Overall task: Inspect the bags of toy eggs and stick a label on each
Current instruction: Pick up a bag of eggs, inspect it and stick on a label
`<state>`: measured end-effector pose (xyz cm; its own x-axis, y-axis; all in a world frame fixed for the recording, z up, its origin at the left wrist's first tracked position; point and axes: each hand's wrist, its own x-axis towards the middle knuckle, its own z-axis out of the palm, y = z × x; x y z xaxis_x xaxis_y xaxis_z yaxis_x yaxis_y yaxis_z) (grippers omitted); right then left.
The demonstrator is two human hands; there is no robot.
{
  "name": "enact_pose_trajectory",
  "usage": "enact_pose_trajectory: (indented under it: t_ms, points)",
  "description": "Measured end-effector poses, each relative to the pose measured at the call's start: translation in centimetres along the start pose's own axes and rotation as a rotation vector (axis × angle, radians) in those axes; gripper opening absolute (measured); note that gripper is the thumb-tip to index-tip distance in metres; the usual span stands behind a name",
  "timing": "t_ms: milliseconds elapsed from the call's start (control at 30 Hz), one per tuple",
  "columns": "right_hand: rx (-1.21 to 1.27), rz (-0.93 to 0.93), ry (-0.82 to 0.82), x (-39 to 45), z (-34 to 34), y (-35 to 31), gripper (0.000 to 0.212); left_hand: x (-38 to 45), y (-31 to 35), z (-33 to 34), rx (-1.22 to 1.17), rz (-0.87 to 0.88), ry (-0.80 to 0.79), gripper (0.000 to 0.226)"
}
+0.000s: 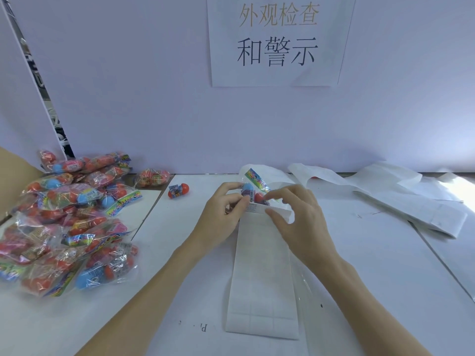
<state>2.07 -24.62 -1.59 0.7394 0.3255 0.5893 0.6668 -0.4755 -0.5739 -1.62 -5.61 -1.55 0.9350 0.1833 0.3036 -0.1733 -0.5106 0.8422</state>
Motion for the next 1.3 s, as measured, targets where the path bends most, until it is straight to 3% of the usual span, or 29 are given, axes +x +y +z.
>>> enact_pose_trajectory:
  t_ms: [100, 300, 467, 600, 1000, 1067, 1167, 1300]
  points:
    - [-0.047, -0.11, -0.028, -0.2, 0.6, -0.4, 0.032, 0.0, 0.1, 0.4, -0.077, -0.064, 0.005, 0.024]
    - [0.029, -0.071, -0.126, -0.7, 1.6, 0.1, 0.035, 0.0, 0.2, 0.5, -0.16, -0.11, 0.012, 0.02]
    - [0.054, -0.102, -0.045, -0.5, 1.6, 0.1, 0.024, -0.1, 0.5, 0.4, -0.276, -0.191, 0.004, 0.025]
    - [0.061, -0.117, -0.103, -0.3, 1.5, 0.1, 0.017, -0.1, 0.6, 0.3, -0.306, -0.22, -0.028, 0.028]
    - [0.256, 0.05, -0.143, -0.1, 1.2, -0.4, 0.018, 0.3, 0.2, -0.4, -0.385, -0.292, -0.083, 0.024]
    - [0.436, 0.209, -0.067, 0.2, 1.2, -0.7, 0.017, 0.3, 0.2, -0.4, -0.401, -0.319, -0.072, 0.025]
    - [0.755, 0.454, 0.189, 0.9, 0.2, -0.7, 0.012, 0.2, 0.4, -0.5, -0.428, -0.321, -0.028, 0.033]
    - [0.75, 0.565, 0.269, 1.4, -1.2, 0.1, 0.007, 0.2, 0.9, -0.5, -0.382, -0.217, 0.148, 0.026]
